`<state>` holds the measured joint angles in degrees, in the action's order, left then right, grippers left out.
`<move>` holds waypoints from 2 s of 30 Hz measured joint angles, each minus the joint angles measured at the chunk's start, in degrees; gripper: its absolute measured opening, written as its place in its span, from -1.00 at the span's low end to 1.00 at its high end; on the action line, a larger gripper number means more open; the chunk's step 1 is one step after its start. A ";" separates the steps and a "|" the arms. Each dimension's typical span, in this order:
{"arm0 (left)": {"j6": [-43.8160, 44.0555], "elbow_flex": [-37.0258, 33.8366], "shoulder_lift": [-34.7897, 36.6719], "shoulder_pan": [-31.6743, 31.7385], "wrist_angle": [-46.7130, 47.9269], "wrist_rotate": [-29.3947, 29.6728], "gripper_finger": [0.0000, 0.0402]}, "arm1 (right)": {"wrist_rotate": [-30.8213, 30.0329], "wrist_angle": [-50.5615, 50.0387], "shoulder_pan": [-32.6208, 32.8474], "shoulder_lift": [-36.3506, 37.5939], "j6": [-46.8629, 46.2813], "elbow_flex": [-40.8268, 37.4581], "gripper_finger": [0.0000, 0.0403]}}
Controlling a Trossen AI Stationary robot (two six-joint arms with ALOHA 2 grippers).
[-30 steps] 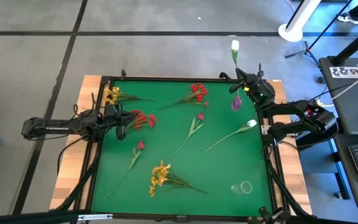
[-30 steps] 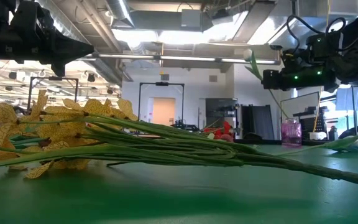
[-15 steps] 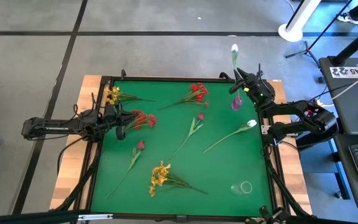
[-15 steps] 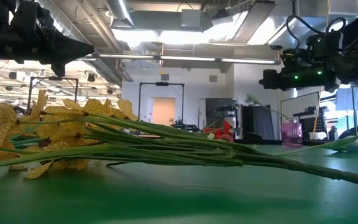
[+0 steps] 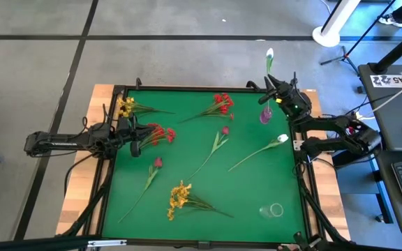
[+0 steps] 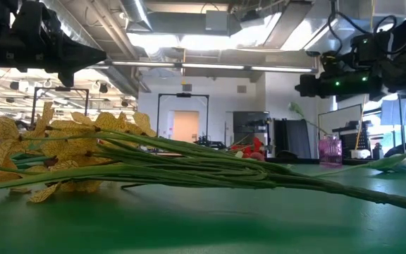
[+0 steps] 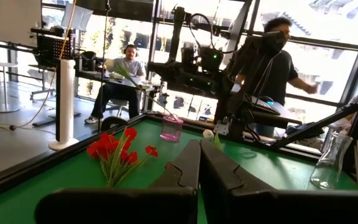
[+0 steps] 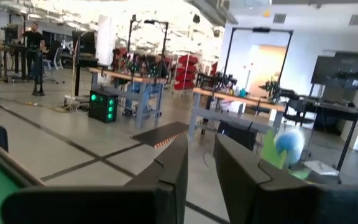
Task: Sort flowers into vase by color
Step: Put the left white tulip into the purple vase
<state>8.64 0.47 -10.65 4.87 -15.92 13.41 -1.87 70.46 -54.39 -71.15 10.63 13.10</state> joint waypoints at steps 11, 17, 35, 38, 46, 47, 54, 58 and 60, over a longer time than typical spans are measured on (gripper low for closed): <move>-0.05 -0.02 0.00 -0.01 0.00 0.00 -1.00 | -0.96 -15.01 0.06 13.30 -2.00 0.18 -0.60; -0.24 -0.02 0.00 0.01 0.00 0.72 -1.00 | -5.01 -46.31 0.04 19.91 -1.63 10.46 -0.60; -0.26 -0.02 0.00 0.00 0.00 2.16 -1.00 | -10.81 -86.91 -0.01 13.04 -9.62 37.29 0.01; -0.26 -0.02 0.00 -0.01 0.00 2.16 -1.00 | -13.60 -87.56 -0.07 9.36 -12.79 37.59 0.26; -0.15 0.00 0.00 0.00 0.00 2.18 -1.00 | -13.44 -86.68 -3.13 -0.28 -17.15 37.62 0.53; -0.13 -0.02 0.02 0.01 0.00 2.16 -1.00 | -12.75 -86.57 -3.97 -1.00 -17.91 37.62 0.53; -0.01 -0.01 0.00 0.00 0.00 2.17 -1.00 | -3.95 -82.30 -8.11 -3.73 -19.87 37.62 0.44; 0.00 -0.01 0.01 0.00 -0.02 2.16 -1.00 | -3.42 -80.46 -8.04 -4.39 -19.66 37.62 0.36; 0.00 -0.02 0.00 0.01 0.00 2.16 -1.00 | -3.38 -79.96 -8.00 -4.71 -19.41 37.62 0.31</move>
<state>8.64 0.45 -10.66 4.88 -15.92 15.57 -5.25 -9.50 -62.39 -75.86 -8.78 50.72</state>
